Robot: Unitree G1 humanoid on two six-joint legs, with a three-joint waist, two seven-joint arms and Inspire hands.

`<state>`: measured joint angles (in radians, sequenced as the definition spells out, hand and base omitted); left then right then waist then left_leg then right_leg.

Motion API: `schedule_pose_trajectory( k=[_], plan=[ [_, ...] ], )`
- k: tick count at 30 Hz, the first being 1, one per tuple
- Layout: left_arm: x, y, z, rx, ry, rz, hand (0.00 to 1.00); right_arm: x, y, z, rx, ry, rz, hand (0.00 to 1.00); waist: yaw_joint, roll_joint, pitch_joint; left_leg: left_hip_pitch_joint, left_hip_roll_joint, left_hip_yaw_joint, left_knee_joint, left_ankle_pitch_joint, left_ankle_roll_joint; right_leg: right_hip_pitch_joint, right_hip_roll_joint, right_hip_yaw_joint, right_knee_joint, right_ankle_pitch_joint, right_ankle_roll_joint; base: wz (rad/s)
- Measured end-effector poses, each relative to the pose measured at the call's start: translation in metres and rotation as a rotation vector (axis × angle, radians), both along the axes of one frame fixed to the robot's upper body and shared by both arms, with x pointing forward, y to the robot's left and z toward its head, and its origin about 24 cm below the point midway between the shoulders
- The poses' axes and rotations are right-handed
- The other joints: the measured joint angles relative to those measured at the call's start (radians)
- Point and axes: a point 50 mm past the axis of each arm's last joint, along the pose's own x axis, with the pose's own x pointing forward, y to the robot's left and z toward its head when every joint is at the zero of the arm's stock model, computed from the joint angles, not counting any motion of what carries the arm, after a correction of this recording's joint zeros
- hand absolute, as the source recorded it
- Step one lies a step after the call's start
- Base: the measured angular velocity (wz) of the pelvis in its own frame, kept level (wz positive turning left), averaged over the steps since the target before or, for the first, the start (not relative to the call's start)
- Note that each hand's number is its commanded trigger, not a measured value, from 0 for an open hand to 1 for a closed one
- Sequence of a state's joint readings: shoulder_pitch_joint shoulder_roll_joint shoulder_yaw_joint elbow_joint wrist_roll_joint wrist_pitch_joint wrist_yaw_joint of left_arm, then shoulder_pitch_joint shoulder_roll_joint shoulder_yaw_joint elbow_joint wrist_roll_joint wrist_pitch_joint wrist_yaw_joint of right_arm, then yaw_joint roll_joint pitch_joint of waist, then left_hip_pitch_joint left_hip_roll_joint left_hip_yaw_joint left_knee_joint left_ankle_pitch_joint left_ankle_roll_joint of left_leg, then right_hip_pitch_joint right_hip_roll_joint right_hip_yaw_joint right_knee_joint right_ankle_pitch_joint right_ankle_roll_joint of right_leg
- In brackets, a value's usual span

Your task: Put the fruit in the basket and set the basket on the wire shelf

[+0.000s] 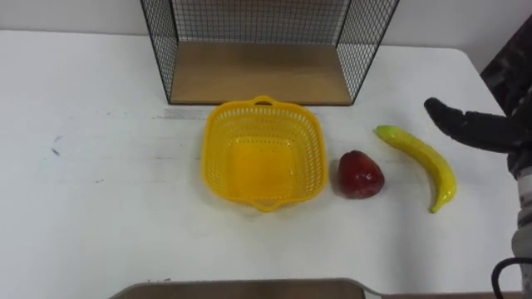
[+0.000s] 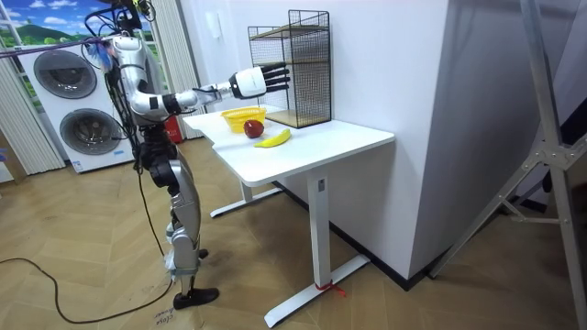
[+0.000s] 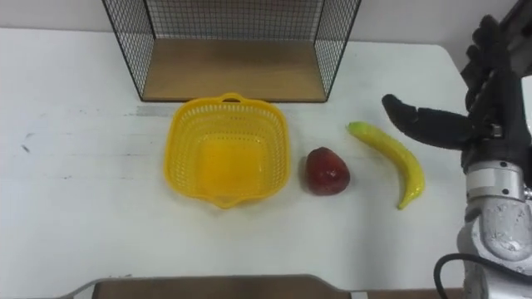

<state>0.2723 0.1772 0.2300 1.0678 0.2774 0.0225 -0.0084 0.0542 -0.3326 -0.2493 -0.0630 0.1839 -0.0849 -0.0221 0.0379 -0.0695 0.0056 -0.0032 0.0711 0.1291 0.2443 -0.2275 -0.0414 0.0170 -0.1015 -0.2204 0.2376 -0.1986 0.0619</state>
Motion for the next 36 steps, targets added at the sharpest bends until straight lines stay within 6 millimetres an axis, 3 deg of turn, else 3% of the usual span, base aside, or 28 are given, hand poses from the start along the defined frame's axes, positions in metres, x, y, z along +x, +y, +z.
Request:
schedule_pose_trajectory(
  k=[5, 12, 26, 36],
  plan=[
    [-0.002, -0.002, -0.001, -0.005, 0.014, -0.002, 0.00, 0.006, 0.004, -0.024, -0.058, 0.150, 0.060, 0.00, 0.016, 0.005, 0.0005, 0.014, 0.000, 0.002, 0.004, 0.000, 0.000, 0.017, 0.000, 0.000, 0.001, 0.002, -0.001, 0.00],
    [-0.006, -0.003, -0.002, -0.009, 0.037, 0.006, 0.00, 0.009, 0.006, -0.030, -0.084, 0.198, 0.091, 0.00, 0.026, 0.010, -0.0010, 0.012, 0.001, 0.000, 0.010, 0.000, 0.000, 0.019, 0.000, -0.004, 0.002, 0.003, -0.002, 0.00],
    [0.015, -0.003, -0.002, -0.030, -0.008, -0.016, 0.00, 0.012, 0.019, -0.037, -0.136, 0.255, 0.200, 0.00, 0.024, 0.011, 0.0006, -0.009, 0.003, -0.006, 0.022, 0.000, 0.000, 0.013, 0.000, -0.018, 0.000, 0.003, -0.002, 0.02],
    [0.018, -0.010, -0.003, -0.044, 0.008, -0.092, 0.00, 0.012, 0.034, -0.044, -0.145, 0.287, 0.285, 0.00, 0.025, 0.015, -0.0023, -0.020, 0.003, -0.006, 0.026, 0.000, 0.000, 0.003, -0.001, -0.020, 0.001, 0.003, -0.002, 0.00]
  ],
)
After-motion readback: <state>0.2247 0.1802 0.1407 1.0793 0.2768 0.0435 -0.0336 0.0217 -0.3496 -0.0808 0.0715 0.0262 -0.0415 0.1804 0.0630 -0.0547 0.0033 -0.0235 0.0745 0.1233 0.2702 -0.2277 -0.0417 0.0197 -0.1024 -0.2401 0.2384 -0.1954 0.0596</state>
